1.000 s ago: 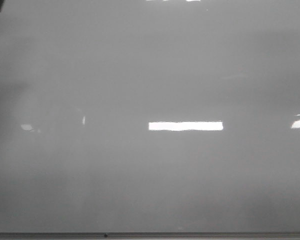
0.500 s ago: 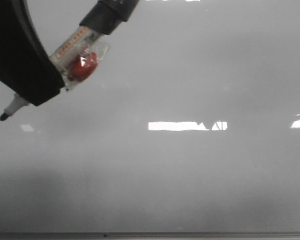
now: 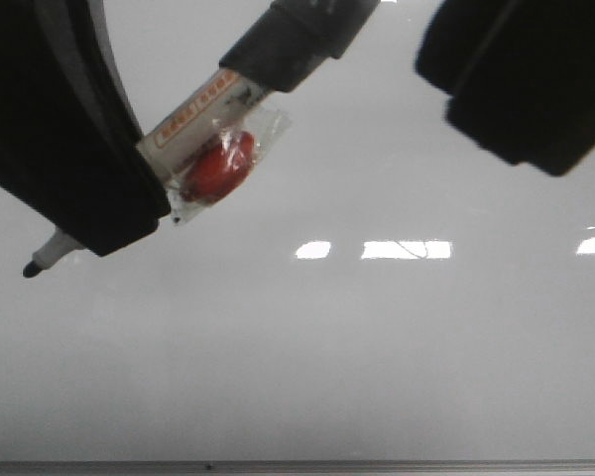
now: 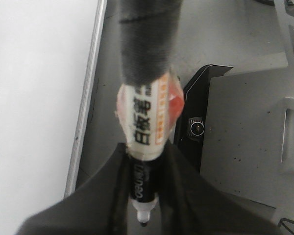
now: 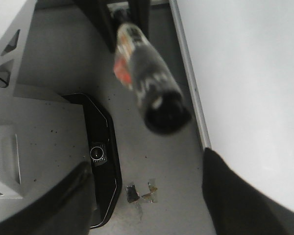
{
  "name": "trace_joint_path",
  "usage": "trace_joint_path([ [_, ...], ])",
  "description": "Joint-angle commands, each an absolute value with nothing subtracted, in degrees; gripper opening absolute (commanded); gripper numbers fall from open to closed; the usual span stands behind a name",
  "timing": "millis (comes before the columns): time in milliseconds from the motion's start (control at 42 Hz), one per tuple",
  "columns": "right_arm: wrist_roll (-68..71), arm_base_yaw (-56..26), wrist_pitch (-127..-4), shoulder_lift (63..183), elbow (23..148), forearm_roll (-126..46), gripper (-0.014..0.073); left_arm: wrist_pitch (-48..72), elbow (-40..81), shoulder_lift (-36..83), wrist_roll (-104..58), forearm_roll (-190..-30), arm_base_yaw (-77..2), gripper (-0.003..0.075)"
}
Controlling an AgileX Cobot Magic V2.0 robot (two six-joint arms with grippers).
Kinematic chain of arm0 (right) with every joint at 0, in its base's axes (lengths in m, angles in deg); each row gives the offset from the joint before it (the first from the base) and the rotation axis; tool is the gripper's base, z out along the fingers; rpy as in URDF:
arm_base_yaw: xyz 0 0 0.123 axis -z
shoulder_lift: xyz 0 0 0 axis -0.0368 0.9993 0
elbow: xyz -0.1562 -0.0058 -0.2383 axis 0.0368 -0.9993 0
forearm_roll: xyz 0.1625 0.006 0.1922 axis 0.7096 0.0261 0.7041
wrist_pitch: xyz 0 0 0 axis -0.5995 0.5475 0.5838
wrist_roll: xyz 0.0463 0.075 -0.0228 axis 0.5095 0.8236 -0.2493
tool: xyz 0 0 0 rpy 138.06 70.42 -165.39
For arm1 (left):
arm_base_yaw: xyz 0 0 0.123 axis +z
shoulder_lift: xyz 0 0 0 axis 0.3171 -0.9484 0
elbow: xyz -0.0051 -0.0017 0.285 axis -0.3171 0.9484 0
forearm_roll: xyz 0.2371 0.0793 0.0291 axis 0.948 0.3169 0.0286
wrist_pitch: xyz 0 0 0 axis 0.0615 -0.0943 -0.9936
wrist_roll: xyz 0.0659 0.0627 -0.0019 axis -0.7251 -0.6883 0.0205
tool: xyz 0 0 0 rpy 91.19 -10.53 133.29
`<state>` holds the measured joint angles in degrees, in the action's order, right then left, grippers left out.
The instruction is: Write number 9 on whiteboard
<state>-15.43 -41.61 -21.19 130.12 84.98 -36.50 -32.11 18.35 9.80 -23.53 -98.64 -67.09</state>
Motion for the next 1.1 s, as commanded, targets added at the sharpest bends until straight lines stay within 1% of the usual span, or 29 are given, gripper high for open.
trace_joint_path([
  [0, -16.3, -43.5, -25.4, 132.0, 88.9, -34.8, 0.0485, -29.9, 16.4, 11.4, -25.0, -99.2, -67.5, -0.0019],
  [71, -16.3, -44.2, -25.5, 133.8, 90.6, -34.2, 0.0485, -29.9, 16.4, 11.4, -26.6, -99.2, -67.5, -0.0019],
  [143, -16.3, -44.4, -25.7, 135.2, 91.8, -32.8, 0.0465, -29.3, 16.4, 11.4, -26.7, -99.2, -67.5, -0.0019],
  [286, -16.6, -44.4, -27.0, 135.9, 92.1, -32.0, 0.0372, -27.8, 16.4, 11.4, -26.7, -99.2, -67.5, -0.0019],
  [357, -16.8, -44.4, -27.0, 135.9, 92.1, -31.1, 0.0339, -27.3, 16.4, 11.4, -26.7, -99.2, -67.5, -0.0019],
  [524, -17.3, -44.4, -27.2, 135.9, 92.1, -30.0, 0.0327, -27.1, 16.4, 11.4, -26.7, -99.2, -67.5, -0.0019],
  [571, -17.3, -44.4, -27.3, 135.9, 92.1, -30.0, 0.0312, -27.1, 16.4, 11.4, -26.7, -99.2, -67.5, -0.0019],
  [667, -17.3, -44.4, -27.3, 135.9, 92.1, -30.0, 0.023, -27.1, 16.4, 11.4, -26.7, -99.2, -67.5, -0.0019],
  [714, -17.3, -44.4, -27.2, 135.9, 92.1, -30.0, 0.0156, -27.1, 16.4, 11.4, -26.7, -99.2, -67.5, -0.0019],
  [810, -17.3, -44.4, -27.2, 135.9, 92.1, -30.0, 0.0055, -27.0, 16.4, 11.4, -26.7, -99.2, -67.5, -0.0013],
  [881, -17.3, -44.4, -27.2, 135.9, 92.1, -30.0, -0.001, -27.0, 16.4, 11.4, -26.7, -99.2, -67.5, 0.0028],
  [976, -17.3, -44.4, -27.0, 135.9, 92.1, -30.0, -0.0066, -27.0, 16.4, 11.4, -26.7, -99.2, -67.5, 0.017],
  [1048, -17.3, -44.4, -26.9, 135.9, 92.1, -30.1, -0.0068, -26.9, 16.4, 11.4, -26.3, -99.1, -67.5, 0.0317],
  [1071, -17.3, -44.4, -26.8, 135.9, 92.1, -30.2, -0.0068, -26.9, 16.4, 11.6, -26.3, -99.1, -67.2, 0.0351],
])
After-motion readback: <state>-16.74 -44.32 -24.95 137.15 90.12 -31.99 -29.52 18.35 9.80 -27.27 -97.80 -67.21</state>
